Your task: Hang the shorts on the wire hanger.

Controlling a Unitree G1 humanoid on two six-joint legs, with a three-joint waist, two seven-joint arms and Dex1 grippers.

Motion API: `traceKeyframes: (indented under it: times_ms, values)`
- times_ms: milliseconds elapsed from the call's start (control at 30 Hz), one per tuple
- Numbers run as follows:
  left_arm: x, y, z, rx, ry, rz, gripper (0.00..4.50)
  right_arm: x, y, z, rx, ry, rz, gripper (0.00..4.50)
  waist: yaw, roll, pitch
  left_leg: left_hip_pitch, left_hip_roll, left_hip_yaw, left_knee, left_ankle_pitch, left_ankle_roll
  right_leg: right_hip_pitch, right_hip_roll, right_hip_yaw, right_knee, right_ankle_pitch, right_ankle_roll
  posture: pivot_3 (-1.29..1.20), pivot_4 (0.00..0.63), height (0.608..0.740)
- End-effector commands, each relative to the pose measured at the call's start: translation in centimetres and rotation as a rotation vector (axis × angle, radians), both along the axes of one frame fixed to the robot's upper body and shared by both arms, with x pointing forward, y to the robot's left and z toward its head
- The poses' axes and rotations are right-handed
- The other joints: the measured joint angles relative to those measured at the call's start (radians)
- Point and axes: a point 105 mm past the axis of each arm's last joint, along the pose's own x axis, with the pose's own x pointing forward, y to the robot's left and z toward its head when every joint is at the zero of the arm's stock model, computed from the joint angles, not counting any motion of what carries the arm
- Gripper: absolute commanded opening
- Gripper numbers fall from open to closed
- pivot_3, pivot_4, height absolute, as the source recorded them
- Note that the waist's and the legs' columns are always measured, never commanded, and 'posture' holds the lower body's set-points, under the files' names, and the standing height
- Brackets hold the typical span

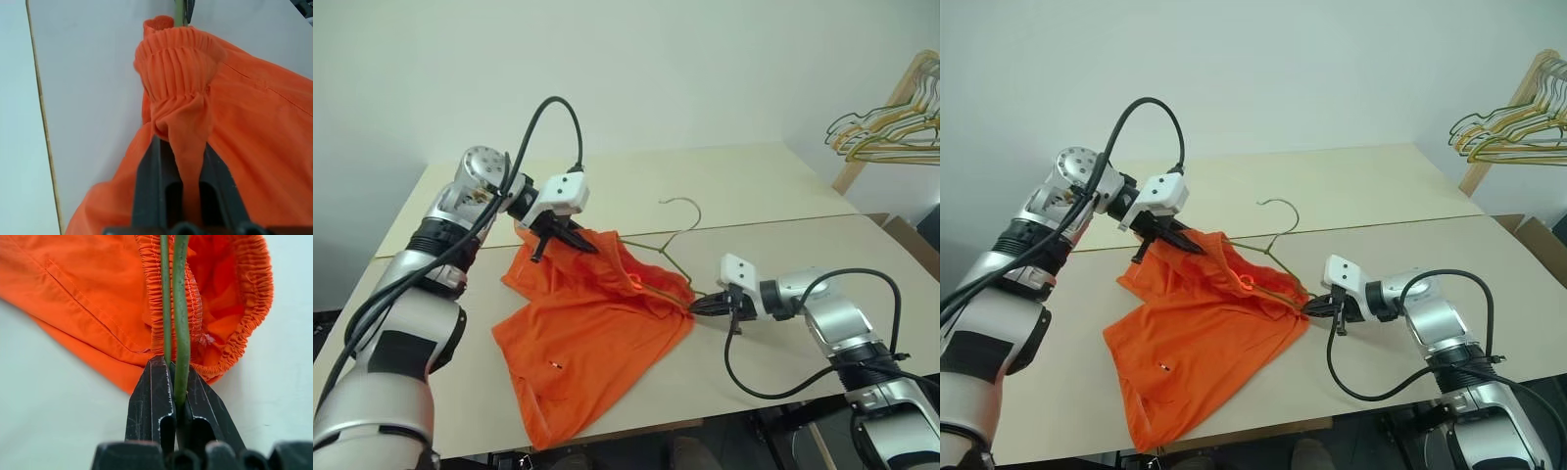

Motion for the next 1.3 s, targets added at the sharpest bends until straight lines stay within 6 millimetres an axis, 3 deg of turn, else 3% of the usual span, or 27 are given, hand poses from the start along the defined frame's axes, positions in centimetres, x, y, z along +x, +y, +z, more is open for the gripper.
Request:
traceKeyframes:
  times_ms: [33, 200, 233, 467, 667, 733, 900, 967, 1067, 1167, 1300]
  values:
    - [0.2, -0.1, 1.4, 0.0, -0.054, -0.017, 0.02, 0.4, 0.5, 1.3, 0.009, -0.131, 0.022, 0.0, 0.0, 0.0, 0.0, 0.0, 0.0, 0.0, 0.0, 0.0, 0.0, 0.0, 0.0, 0.0, 0.0, 0.0, 0.0, -0.02, 0.0, 0.74]
    - [0.1, 0.2, 1.5, -0.005, -0.083, -0.029, 0.02, 0.6, 0.5, 2.4, 0.052, -0.163, 0.01, 0.0, -0.001, 0.0, 0.0, 0.0, 0.0, 0.001, 0.0, 0.0, 0.0, 0.0, 0.0, 0.0, 0.0, 0.0, 0.0, -0.02, 0.0, 0.74]
    - [0.2, 0.2, 1.7, -0.018, -0.089, -0.026, 0.0, 0.7, 0.3, 2.7, 0.054, -0.184, -0.001, 0.58, -0.001, 0.0, 0.0, 0.0, 0.0, 0.001, 0.001, 0.0, 0.0, 0.0, 0.0, 0.0, 0.0, 0.0, 0.0, -0.02, 0.0, 0.74]
    - [0.4, 0.6, 4.1, -0.099, -0.156, -0.004, 0.0, 1.4, -3.8, 4.8, 0.114, -0.253, -0.16, 2.91, 0.002, 0.0, 0.0, -0.001, 0.0, 0.001, 0.003, 0.0, 0.0, 0.0, 0.0, -0.001, 0.0, 0.0, 0.0, -0.02, 0.0, 0.74]
    - [0.5, 1.2, 5.5, -0.165, -0.204, 0.033, 0.0, 0.1, -8.1, 5.7, 0.202, -0.286, -0.329, 2.91, 0.005, 0.0, 0.0, -0.002, 0.0, 0.0, 0.002, 0.0, 0.0, 0.0, 0.0, -0.002, 0.0, 0.0, 0.0, 0.0, 0.0, 0.74]
    - [0.4, 1.6, 5.8, -0.181, -0.211, 0.042, 0.0, -0.8, -8.7, 4.9, 0.227, -0.237, -0.364, 2.91, 0.005, 0.0, 0.0, -0.002, 0.0, 0.0, 0.002, 0.0, 0.0, 0.001, 0.0, -0.002, 0.0, 0.0, 0.001, 0.0, 0.0, 0.74]
    - [0.5, 1.8, 6.4, -0.201, -0.23, 0.056, 0.0, -2.2, -6.2, 1.2, 0.249, -0.094, -0.352, 2.91, 0.0, -0.001, 0.0, -0.001, 0.001, 0.0, 0.005, 0.0, 0.0, 0.001, 0.0, 0.0, 0.0, 0.0, 0.0, -0.01, 0.0, 0.74]
    - [0.6, 1.8, 6.7, -0.207, -0.241, 0.061, 0.0, -2.1, -4.2, 0.3, 0.296, -0.04, -0.331, 3.27, -0.002, -0.001, 0.0, 0.0, 0.001, 0.0, 0.007, 0.0, 0.001, 0.001, 0.0, 0.003, 0.002, 0.001, 0.0, 0.0, 0.0, 0.74]
    - [0.7, 1.8, 7.0, -0.208, -0.251, 0.063, 0.0, -1.3, -2.2, -0.1, 0.34, -0.019, -0.336, 4.13, 0.001, -0.001, 0.0, 0.002, 0.0, -0.002, 0.007, -0.001, 0.002, 0.002, 0.0, 0.005, 0.003, 0.001, 0.001, 0.0, 0.0, 0.74]
    - [0.6, 1.7, 7.1, -0.208, -0.252, 0.062, 0.0, -0.5, -0.5, -0.4, 0.386, 0.021, -0.349, 4.13, 0.003, -0.001, 0.0, 0.0, 0.0, -0.002, 0.008, -0.002, 0.003, 0.0, 0.0, 0.005, 0.003, 0.001, 0.001, 0.01, 0.0, 0.74]
    - [0.7, 1.7, 7.1, -0.21, -0.253, 0.063, 0.0, 1.3, 0.2, -0.4, 0.436, 0.024, -0.428, 4.13, 0.006, -0.001, 0.0, -0.002, 0.0, -0.002, 0.008, -0.002, 0.003, 0.001, 0.0, 0.002, 0.004, 0.002, 0.002, 0.01, 0.0, 0.74]
